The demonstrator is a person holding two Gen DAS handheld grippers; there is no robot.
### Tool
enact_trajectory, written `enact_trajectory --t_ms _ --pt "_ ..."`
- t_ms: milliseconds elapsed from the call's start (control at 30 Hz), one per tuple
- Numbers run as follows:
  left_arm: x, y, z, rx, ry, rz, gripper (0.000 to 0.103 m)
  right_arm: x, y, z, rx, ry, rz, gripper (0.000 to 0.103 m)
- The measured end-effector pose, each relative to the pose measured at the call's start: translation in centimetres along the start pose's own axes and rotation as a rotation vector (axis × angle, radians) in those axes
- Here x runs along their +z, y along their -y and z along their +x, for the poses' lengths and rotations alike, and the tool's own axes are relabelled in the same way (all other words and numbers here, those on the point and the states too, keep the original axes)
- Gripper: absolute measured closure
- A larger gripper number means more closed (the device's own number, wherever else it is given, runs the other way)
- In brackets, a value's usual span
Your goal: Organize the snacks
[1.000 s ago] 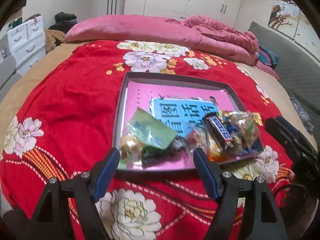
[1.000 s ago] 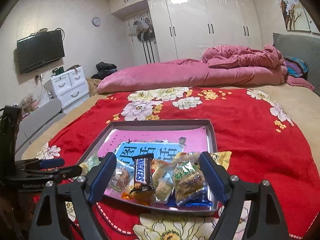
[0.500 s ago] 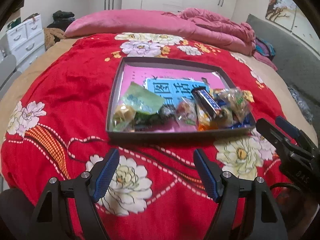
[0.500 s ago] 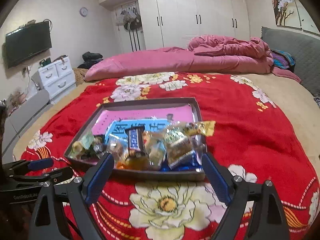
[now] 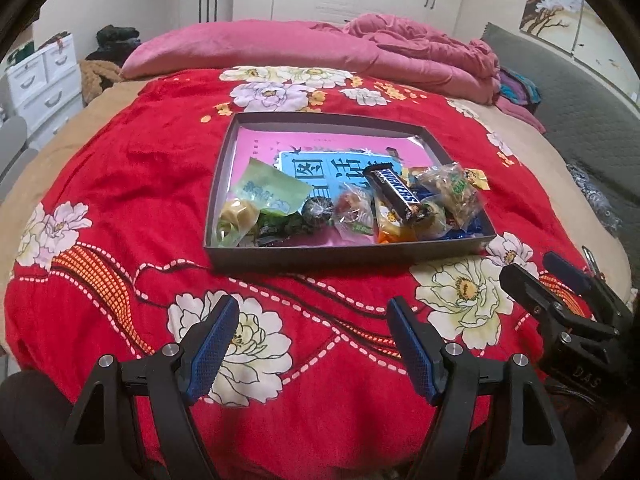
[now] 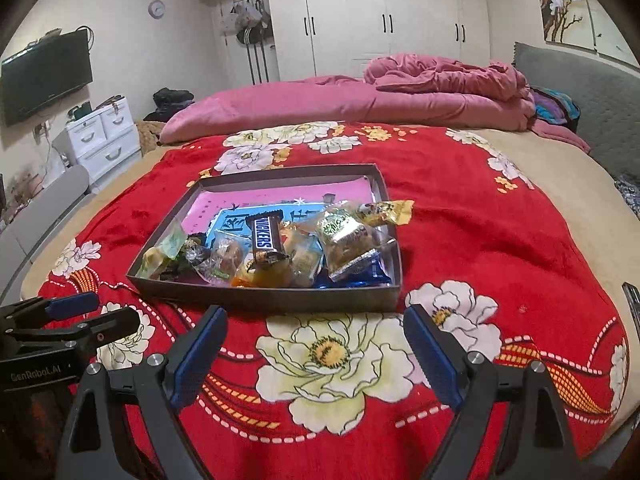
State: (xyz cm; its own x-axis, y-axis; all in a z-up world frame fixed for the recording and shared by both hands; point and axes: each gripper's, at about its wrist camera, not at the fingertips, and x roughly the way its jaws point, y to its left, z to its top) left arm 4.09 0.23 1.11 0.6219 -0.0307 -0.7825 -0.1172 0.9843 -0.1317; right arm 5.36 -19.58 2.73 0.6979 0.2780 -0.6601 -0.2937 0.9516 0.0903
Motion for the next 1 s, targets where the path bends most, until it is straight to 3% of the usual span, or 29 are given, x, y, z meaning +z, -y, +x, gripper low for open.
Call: enact_trajectory --t_ms 1000 --pt "-0.5 -1.3 1.1 0.018 -0.039 -0.022 0.026 0.2 2.7 0.1 -0.076 0.002 0.087 0.014"
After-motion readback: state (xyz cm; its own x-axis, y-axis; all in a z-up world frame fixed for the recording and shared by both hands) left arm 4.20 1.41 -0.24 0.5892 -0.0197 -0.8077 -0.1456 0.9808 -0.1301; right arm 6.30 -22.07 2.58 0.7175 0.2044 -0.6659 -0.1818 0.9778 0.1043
